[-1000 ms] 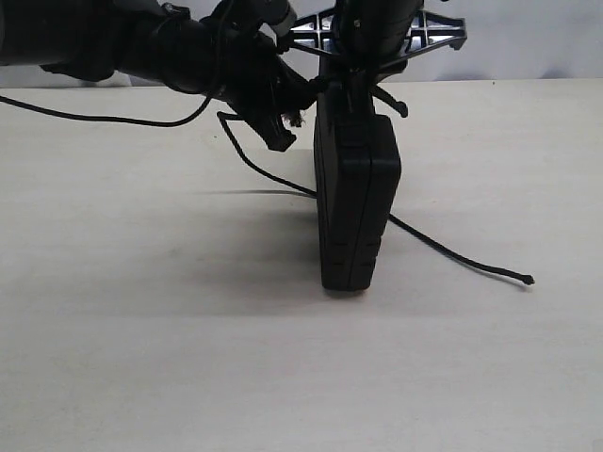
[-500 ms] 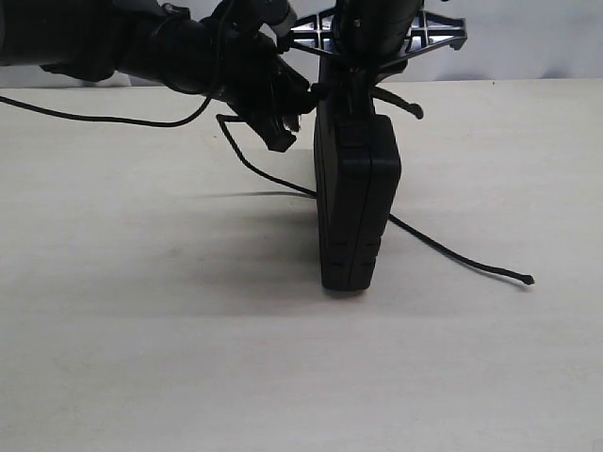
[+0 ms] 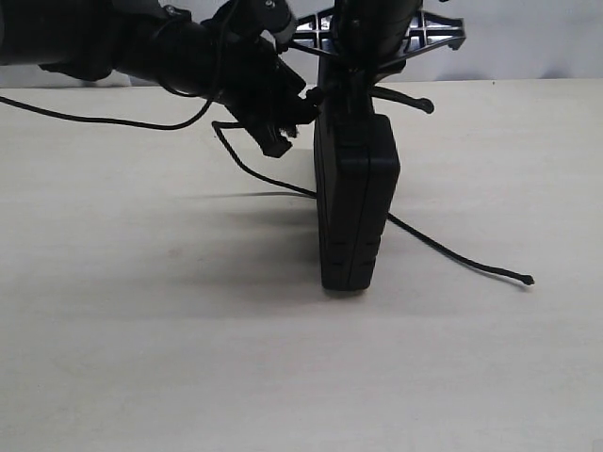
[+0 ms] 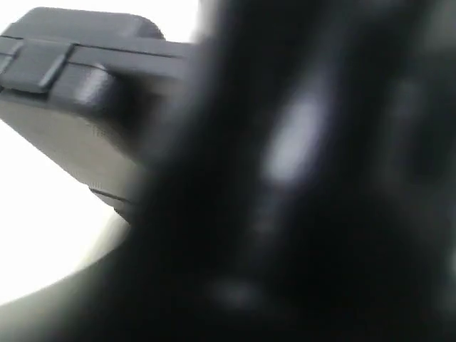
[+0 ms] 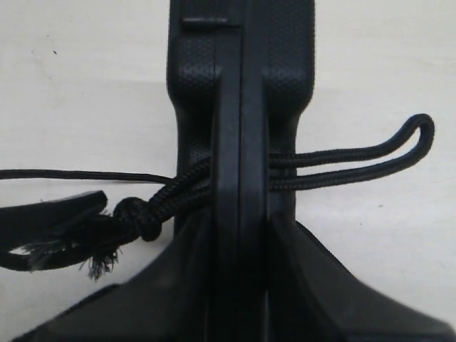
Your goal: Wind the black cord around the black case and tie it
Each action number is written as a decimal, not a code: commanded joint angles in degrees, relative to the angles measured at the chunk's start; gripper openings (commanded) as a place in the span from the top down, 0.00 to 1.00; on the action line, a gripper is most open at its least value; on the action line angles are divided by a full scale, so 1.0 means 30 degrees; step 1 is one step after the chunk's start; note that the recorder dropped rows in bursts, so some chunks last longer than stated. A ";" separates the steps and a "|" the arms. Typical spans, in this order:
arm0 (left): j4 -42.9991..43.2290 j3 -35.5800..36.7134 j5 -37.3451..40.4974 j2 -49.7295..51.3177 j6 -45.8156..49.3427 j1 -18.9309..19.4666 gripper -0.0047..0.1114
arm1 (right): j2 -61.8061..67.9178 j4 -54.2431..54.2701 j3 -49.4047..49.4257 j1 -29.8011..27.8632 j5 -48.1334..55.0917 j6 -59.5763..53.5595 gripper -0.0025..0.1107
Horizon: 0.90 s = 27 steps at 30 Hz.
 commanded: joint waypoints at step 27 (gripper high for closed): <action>0.7271 -0.0128 0.2594 -0.1272 -0.3957 0.1990 0.40 | -0.0147 -0.0510 -0.0152 -0.0041 -0.0757 -0.0061 0.94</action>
